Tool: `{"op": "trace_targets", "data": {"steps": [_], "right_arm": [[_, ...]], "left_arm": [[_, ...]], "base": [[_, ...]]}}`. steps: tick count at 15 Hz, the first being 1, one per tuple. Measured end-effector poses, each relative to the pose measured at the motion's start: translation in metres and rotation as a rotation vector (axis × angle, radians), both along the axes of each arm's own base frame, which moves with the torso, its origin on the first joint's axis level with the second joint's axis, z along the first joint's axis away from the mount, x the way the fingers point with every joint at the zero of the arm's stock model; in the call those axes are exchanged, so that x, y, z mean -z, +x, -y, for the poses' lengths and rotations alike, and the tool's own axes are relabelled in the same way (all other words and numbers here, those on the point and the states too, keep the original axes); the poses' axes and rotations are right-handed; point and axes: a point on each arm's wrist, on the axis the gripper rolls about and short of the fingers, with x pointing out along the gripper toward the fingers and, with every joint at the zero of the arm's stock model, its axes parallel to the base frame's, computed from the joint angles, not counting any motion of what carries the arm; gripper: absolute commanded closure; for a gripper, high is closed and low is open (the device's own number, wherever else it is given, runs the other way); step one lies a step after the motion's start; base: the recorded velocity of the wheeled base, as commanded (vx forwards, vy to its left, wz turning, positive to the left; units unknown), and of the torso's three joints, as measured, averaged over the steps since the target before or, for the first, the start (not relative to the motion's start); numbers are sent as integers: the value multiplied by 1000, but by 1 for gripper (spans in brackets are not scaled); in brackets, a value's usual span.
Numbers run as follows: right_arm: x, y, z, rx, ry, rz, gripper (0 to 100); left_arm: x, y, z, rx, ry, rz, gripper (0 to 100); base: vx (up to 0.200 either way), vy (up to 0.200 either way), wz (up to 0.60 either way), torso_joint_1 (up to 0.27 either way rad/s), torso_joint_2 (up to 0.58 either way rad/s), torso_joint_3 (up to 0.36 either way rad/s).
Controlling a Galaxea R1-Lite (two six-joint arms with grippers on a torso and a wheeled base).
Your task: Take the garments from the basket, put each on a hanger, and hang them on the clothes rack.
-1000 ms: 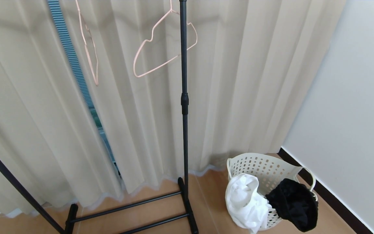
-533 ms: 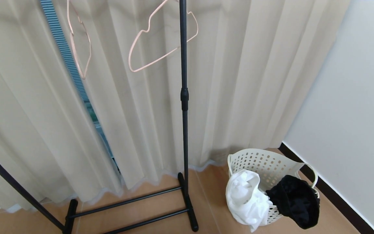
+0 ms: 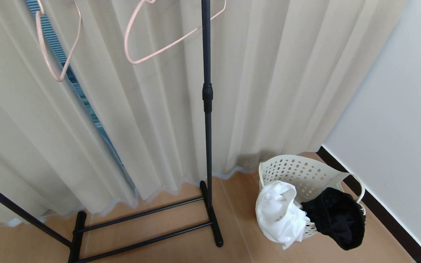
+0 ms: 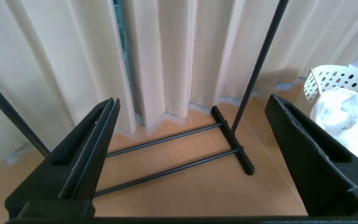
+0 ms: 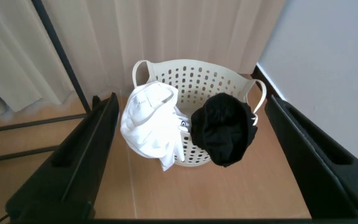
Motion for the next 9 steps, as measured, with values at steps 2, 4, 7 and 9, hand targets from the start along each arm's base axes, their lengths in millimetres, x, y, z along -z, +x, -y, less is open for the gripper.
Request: {"op": "trace_targets", "data": {"steps": [2,4,7,9], "right_arm": [[0,0,0,0,0,0,0],[0,0,0,0,0,0,0],[0,0,0,0,1,0,0],[0,0,0,0,2,0,0]], "left_arm": [[0,0,0,0,-1,0,0],[0,0,0,-1,0,1,0],[0,0,0,-1,-2,0,0],[0,0,0,-1,-2,0,0]], "base": [[0,0,0,2,2,-202],[0,0,0,2,5,-198],[0,0,0,4,4,-199],[0,0,0,2,5,-202]]}}
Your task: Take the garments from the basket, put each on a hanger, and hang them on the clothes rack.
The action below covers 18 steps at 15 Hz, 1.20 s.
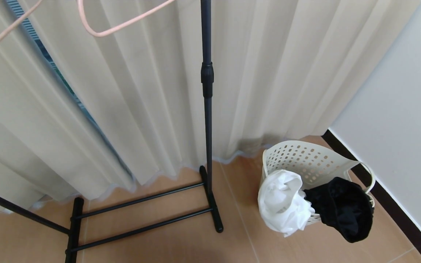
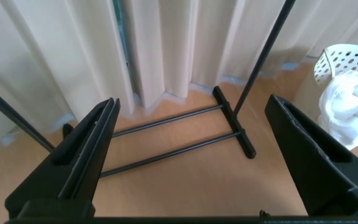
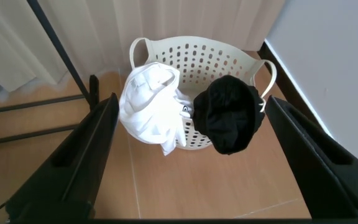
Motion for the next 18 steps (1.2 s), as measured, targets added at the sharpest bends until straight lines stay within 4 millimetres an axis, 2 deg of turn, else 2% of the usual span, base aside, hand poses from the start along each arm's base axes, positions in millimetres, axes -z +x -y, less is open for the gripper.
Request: {"op": "trace_targets", "data": {"steps": [18], "right_arm": [[0,0,0,2,-11,1,0]], "left_arm": [[0,0,0,0,0,1,0]], "base": [[0,0,0,2,1,-197]]}}
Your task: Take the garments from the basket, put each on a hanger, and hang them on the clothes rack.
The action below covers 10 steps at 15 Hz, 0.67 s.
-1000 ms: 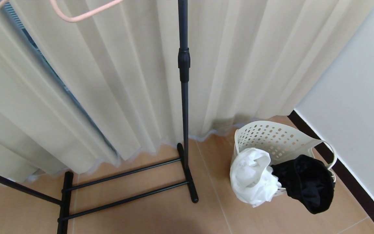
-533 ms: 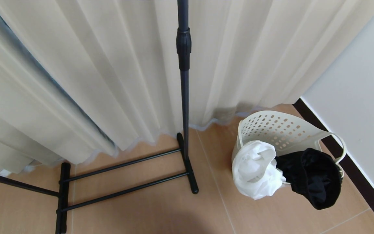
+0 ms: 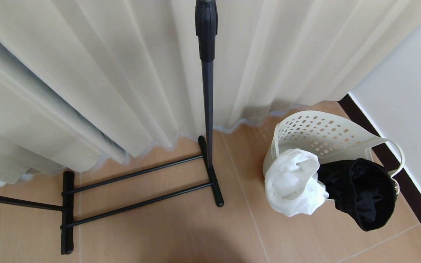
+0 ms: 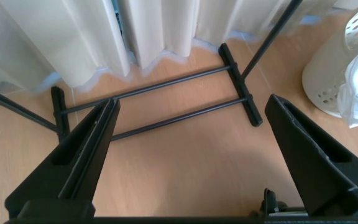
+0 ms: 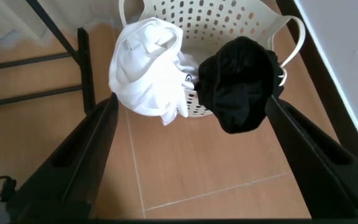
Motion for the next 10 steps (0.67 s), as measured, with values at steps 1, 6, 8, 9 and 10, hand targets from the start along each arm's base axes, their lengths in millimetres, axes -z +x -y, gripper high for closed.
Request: {"op": "trace_targets", "data": {"steps": [1,6,8,9,10], "right_arm": [[0,0,0,-1,1,0,0],[0,0,0,6,6,-10,0],[0,0,0,8,6,-19,0],[-1,2,0,6,2,-43,0],[-2,5,0,-8,-9,-77,0]], "left_arm": [[0,0,0,0,-1,-1,0],[0,0,0,0,-1,-1,0],[0,0,0,0,-1,-1,0],[0,0,0,0,-2,-1,0],[0,0,0,0,-1,-1,0]], "base": [[0,0,0,7,12,-119],[0,0,0,-1,-1,-13],[0,0,0,0,0,0],[0,0,0,0,0,0],[0,0,0,0,0,0]]}}
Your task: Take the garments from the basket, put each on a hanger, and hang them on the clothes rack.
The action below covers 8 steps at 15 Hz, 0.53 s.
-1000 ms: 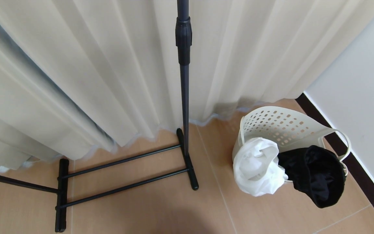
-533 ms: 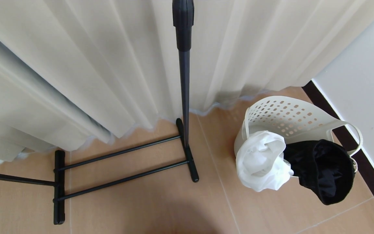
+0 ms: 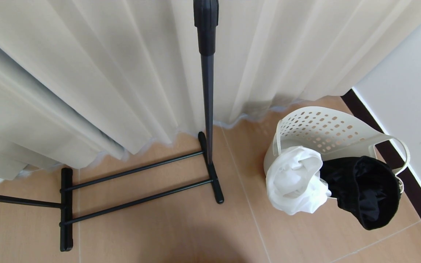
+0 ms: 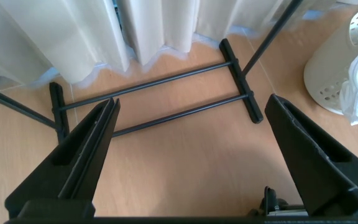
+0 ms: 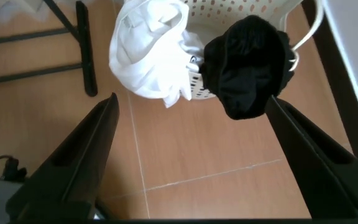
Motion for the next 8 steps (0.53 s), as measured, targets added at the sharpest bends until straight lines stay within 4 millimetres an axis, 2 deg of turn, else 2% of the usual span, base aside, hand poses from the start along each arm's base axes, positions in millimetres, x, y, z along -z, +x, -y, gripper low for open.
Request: {"op": "trace_targets", "data": {"steps": [4,8], "right_arm": [[-22,22,-3,-134,-34,-174,0],[-43,67,-4,-206,-149,-296,0]], "left_arm": [[0,0,0,0,1,0,0],[0,0,0,0,2,1,0]], "base": [[0,0,0,0,0,0],[0,0,0,0,0,0]]}}
